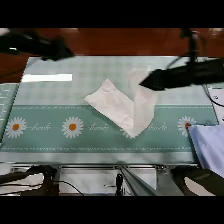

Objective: Fold the shirts.

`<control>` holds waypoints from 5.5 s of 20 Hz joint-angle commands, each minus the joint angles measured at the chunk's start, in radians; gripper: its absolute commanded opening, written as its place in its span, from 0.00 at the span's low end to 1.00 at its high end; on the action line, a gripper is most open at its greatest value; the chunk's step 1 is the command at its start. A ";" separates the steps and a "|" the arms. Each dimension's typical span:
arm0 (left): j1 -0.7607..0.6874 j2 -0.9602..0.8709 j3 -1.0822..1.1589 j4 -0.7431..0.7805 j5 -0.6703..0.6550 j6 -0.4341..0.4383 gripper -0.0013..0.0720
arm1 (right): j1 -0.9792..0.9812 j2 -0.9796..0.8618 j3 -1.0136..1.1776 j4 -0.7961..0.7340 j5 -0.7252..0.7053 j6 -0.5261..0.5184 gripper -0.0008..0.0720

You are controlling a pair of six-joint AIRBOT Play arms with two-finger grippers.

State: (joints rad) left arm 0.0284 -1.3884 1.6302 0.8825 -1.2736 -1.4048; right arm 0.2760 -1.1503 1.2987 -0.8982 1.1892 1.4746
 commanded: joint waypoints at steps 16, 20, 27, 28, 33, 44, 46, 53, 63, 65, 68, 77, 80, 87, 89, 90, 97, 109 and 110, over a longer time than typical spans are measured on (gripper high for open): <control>0.046 0.558 -0.791 0.074 0.319 0.039 0.05 | 0.210 -0.759 0.563 0.185 0.081 0.006 0.83; 0.034 0.520 -0.833 0.074 0.348 0.031 0.05 | 0.085 -0.653 0.592 0.053 0.399 0.027 0.86; 0.033 0.522 -0.835 0.074 0.308 0.031 0.05 | -0.031 0.055 -0.003 -0.578 0.061 0.324 0.86; 0.030 0.521 -0.836 0.074 0.308 0.031 0.05 | -0.031 0.190 -0.212 -0.577 -0.086 0.455 0.86; -0.045 0.521 -0.836 0.073 0.311 0.031 0.05 | 0.029 0.462 -0.901 -0.115 -0.632 0.682 0.86; -0.153 0.520 -0.836 0.074 0.328 0.031 0.05 | -0.024 -0.039 -0.764 0.183 -0.446 0.169 0.86; -0.153 0.520 -0.836 0.074 0.333 0.031 0.05 | -0.024 -0.119 -0.715 0.274 -0.423 0.072 0.85; -0.153 0.520 -0.836 0.074 0.332 0.031 0.05 | -0.010 -0.254 -0.298 0.251 -0.251 -0.130 0.04; -0.153 0.520 -0.836 0.074 0.332 0.031 0.05 | -0.058 -0.116 0.490 -0.378 0.229 0.170 0.04; -0.153 0.520 -0.836 0.073 0.332 0.031 0.05 | -0.153 -0.051 0.490 -0.389 0.332 0.193 0.04; -0.153 0.520 -0.836 0.073 0.332 0.031 0.05 | -0.330 0.033 0.490 -0.497 0.546 0.232 0.04; -0.153 0.520 -0.836 0.073 0.332 0.031 0.05 | -0.931 0.361 0.214 -0.643 0.671 0.189 0.04; -0.153 0.520 -0.836 0.073 0.336 0.020 0.05 | -1.049 0.511 0.035 -0.813 0.669 0.203 0.04; -0.153 0.520 -0.836 0.073 0.404 0.020 0.05 | -1.091 0.644 -0.108 -1.202 0.651 0.336 0.87; -0.153 0.517 -0.835 0.031 0.420 0.026 0.05 | -1.091 0.607 -0.090 -1.059 0.583 0.322 0.85; -0.153 0.507 -0.831 -0.016 0.419 0.054 0.05 | -1.091 0.579 -0.068 -0.920 0.534 0.280 0.85; -0.154 0.278 -0.403 -0.157 0.275 0.174 0.04 | -0.972 0.333 0.014 0.293 0.100 0.111 0.04; -0.178 0.161 -0.446 0.306 0.171 -0.126 0.05 | -0.124 -0.244 0.014 -0.576 -0.032 0.239 0.04; -0.172 0.151 -0.454 0.308 0.184 -0.126 0.05 | -0.124 -0.262 0.014 -0.574 -0.055 0.252 0.04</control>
State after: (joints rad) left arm -0.1482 -1.2186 1.2572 1.1187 -1.1378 -1.4754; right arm 0.0944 -1.3064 1.3117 -1.3987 1.1995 1.6691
